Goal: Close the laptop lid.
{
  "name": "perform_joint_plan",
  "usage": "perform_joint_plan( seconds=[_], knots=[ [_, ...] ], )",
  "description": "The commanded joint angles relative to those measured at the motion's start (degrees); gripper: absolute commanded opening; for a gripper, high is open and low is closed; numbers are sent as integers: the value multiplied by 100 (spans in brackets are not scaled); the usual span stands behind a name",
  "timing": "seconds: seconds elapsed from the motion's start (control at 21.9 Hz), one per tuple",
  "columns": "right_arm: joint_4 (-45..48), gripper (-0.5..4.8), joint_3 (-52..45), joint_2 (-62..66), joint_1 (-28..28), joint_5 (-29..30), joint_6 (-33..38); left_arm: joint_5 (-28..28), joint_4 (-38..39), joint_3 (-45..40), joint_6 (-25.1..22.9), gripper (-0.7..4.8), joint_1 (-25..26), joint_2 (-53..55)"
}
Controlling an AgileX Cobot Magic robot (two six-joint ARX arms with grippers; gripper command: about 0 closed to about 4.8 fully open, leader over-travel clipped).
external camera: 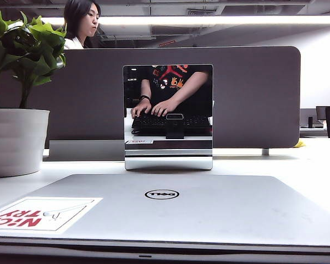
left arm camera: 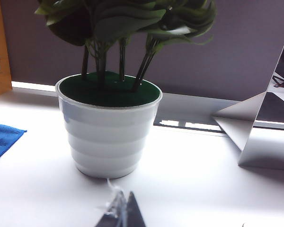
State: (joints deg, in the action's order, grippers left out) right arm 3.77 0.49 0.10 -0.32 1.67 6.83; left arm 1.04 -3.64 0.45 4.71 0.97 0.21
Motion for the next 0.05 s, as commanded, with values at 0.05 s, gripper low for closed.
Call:
perform_joint_plan(
  seconds=[0.05],
  knots=[
    [109, -1, -9, 2, 4, 13, 33, 24, -55, 4, -17, -5, 4, 2]
  ],
)
